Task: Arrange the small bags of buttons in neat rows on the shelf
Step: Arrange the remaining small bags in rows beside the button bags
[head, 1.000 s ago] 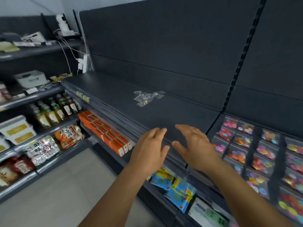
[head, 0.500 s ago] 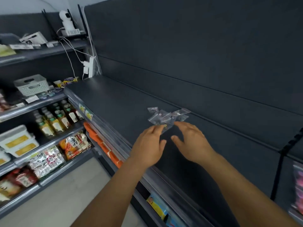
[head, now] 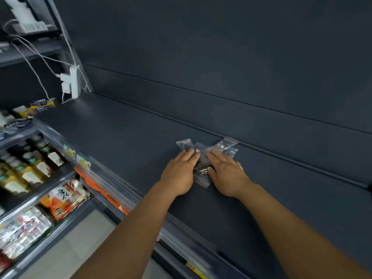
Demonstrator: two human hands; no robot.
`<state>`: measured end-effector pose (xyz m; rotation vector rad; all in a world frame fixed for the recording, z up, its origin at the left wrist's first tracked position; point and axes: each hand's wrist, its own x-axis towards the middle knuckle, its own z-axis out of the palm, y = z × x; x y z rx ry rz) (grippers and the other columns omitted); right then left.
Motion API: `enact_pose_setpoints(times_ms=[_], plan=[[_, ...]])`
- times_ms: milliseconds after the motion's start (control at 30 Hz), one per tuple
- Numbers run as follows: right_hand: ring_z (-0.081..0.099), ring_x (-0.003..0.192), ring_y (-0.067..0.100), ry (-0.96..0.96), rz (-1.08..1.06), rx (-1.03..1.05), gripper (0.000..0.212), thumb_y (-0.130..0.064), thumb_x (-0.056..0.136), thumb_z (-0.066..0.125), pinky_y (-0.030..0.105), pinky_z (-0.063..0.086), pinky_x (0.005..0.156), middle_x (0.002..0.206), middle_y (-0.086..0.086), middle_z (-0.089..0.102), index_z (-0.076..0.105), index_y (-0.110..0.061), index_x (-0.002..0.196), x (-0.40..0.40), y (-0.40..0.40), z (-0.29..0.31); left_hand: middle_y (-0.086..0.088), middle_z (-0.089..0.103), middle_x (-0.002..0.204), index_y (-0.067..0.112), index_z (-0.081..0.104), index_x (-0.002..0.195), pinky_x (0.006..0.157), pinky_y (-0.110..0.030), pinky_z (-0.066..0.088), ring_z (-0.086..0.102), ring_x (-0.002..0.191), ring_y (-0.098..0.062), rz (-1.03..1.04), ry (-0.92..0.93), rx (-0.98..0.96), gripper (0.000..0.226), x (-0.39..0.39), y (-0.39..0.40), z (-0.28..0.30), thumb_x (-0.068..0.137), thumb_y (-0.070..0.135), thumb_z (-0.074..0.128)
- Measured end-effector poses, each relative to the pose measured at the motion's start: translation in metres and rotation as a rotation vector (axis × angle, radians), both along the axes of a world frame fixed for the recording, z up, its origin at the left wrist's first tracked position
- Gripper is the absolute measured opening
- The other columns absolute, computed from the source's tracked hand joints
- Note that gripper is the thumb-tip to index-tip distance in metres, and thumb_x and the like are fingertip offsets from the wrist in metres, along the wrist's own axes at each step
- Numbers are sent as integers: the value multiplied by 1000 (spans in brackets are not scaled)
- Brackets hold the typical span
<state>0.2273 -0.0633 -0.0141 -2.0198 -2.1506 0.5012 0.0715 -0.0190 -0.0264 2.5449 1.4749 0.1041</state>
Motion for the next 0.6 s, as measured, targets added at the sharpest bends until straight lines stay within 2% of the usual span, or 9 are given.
enact_pose_setpoints(times_ms=[133, 233, 300, 367, 400, 500, 600], plan=[[8, 146, 14, -16, -37, 13, 51, -33, 100, 33, 38, 9, 117, 158, -8, 11, 21, -25, 149, -3, -2, -5, 0, 26, 154, 19, 28, 149, 112, -31, 27, 26, 137, -22, -99, 6, 49, 50, -8, 6, 2, 100, 15, 38], [20, 143, 13, 4, -68, 76, 46, -25, 98, 42, 35, 17, 118, 155, -7, 24, 36, -23, 144, 0, -14, -6, 1, 42, 137, 19, 44, 140, 101, -28, 34, 36, 121, -21, -147, -56, 87, 41, -11, -3, 6, 100, 26, 39], [29, 140, 13, 24, -93, 116, 42, -14, 96, 45, 25, 18, 116, 150, -7, 34, 47, -22, 137, 2, -26, -2, 0, 44, 127, 19, 49, 136, 97, -29, 37, 36, 117, -20, -172, -91, 63, 41, -11, -11, 8, 99, 34, 41], [38, 133, 15, 53, -123, 142, 40, -2, 93, 45, 11, 19, 104, 143, -5, 45, 58, -19, 127, 6, -37, 3, 0, 45, 122, 19, 52, 134, 96, -30, 39, 37, 115, -20, -195, -128, 23, 42, -10, -18, 9, 98, 38, 42], [42, 130, 15, 62, -140, 144, 40, 1, 91, 44, 9, 21, 101, 140, -4, 48, 61, -18, 122, 8, -42, 5, -1, 46, 121, 19, 52, 134, 97, -31, 39, 38, 115, -20, -206, -143, -1, 42, -10, -20, 10, 98, 39, 41], [46, 126, 17, 85, -238, 149, 39, -1, 89, 46, 23, 38, 101, 135, -4, 51, 63, -20, 118, 15, -52, 3, -1, 47, 125, 20, 48, 137, 98, -33, 39, 38, 119, -20, -222, -177, -46, 43, -9, -21, 12, 99, 39, 40], [53, 112, 22, 147, -440, 195, 32, -17, 87, 59, 29, 43, 92, 119, 3, 57, 57, -15, 119, 12, -58, 1, 1, 45, 130, 21, 46, 138, 98, -34, 39, 34, 122, -20, -250, -177, -52, 45, -6, -17, 12, 97, 39, 44]])
